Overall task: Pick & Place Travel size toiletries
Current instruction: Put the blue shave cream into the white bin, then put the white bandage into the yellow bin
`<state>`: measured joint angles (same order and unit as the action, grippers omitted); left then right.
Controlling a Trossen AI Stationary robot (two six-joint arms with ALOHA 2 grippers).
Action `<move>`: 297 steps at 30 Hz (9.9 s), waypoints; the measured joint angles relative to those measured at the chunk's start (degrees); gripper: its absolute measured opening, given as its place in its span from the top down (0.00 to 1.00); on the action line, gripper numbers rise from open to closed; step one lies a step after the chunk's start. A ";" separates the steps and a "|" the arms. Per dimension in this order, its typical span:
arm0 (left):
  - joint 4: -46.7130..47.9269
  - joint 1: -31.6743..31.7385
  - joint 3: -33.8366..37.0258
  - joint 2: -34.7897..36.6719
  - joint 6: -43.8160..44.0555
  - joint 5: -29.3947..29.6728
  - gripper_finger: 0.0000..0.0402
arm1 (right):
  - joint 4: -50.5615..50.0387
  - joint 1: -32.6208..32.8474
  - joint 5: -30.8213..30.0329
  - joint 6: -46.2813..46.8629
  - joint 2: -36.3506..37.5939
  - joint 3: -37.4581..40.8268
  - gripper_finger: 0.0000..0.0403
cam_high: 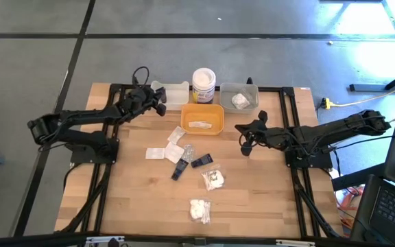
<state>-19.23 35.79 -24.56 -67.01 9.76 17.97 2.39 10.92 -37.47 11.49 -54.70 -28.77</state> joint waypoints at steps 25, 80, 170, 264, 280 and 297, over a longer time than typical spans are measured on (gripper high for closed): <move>-3.17 -1.27 -0.04 -9.83 2.12 3.27 0.99 | -0.28 0.00 0.87 -2.14 -0.02 0.00 0.91; -3.32 -8.20 -2.39 17.04 1.76 -19.53 0.73 | -0.24 -0.02 0.85 -2.78 -0.02 0.00 0.98; 38.44 -64.79 -9.09 -21.47 22.12 20.49 0.53 | 1.70 0.00 0.90 -1.46 -0.02 -0.02 0.92; 48.07 -52.25 -36.21 -26.65 -1.10 35.12 1.00 | 1.68 0.00 1.05 -1.46 -0.04 -0.02 0.92; 28.08 -45.07 -37.97 -26.61 -17.43 30.76 1.00 | 1.68 0.00 1.05 -1.47 -0.03 -0.02 0.93; 18.97 -34.83 -37.97 -26.59 -20.44 23.17 1.00 | 1.68 0.00 1.05 -1.48 -0.04 -0.02 0.89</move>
<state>-0.25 0.96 -62.52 -93.60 -10.68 41.14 4.08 10.92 -36.43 10.01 -54.74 -28.79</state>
